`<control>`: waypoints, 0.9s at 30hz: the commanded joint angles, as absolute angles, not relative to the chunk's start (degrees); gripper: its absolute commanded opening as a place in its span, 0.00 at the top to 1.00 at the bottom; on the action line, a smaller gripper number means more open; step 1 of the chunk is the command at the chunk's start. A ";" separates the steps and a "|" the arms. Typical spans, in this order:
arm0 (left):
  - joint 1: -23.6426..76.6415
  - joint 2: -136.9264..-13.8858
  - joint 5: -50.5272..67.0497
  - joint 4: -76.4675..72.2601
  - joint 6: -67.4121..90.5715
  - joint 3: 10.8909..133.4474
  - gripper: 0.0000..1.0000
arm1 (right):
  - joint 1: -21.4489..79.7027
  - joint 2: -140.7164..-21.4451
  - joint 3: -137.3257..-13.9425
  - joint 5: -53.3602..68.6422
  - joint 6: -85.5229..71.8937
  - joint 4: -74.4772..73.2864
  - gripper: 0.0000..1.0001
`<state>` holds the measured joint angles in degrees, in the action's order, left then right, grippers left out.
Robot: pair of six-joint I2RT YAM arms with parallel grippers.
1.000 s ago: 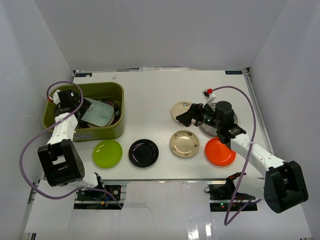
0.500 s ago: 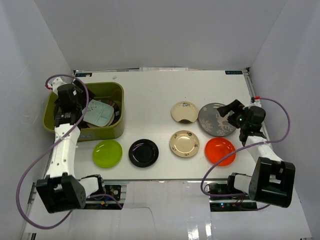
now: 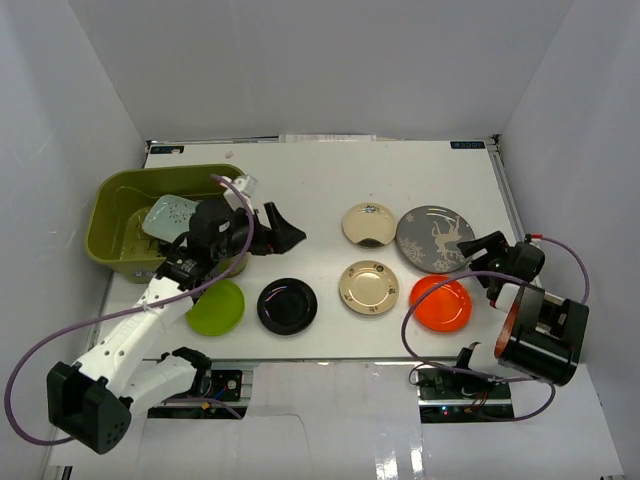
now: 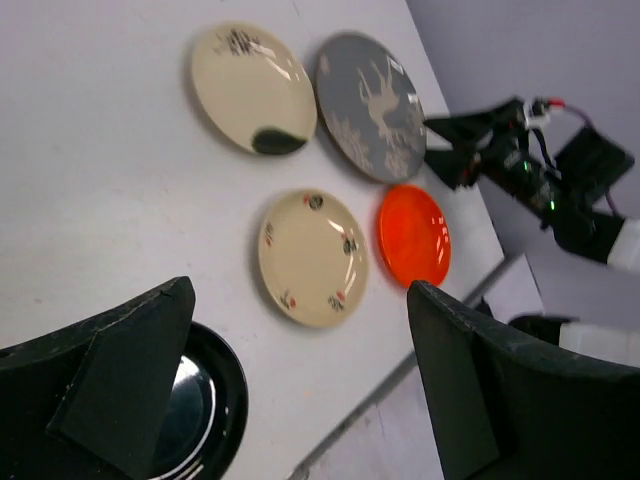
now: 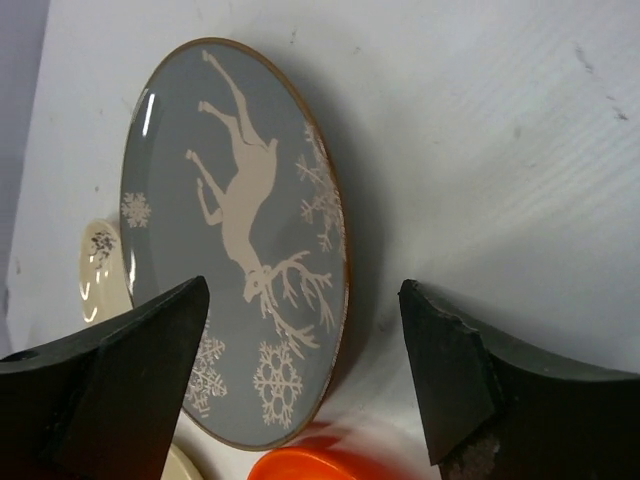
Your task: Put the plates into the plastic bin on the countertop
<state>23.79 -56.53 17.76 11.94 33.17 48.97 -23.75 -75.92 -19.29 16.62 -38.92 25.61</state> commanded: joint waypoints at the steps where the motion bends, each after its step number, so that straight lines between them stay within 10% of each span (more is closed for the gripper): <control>1: 29.60 -57.73 22.94 9.59 31.91 46.59 0.02 | -23.91 -83.89 -18.81 24.83 -42.88 32.50 0.20; 11: 35.59 -63.97 24.52 4.57 33.13 45.53 0.02 | -25.13 -90.81 -17.32 26.81 -56.33 49.30 0.92; 27: 36.56 -82.52 28.30 -9.57 41.92 56.33 0.08 | -14.52 -57.22 -22.24 37.26 -53.26 39.19 0.92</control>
<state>36.16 -81.01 26.79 -4.62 39.62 54.04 -18.68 -59.46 -19.20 27.57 -52.36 34.33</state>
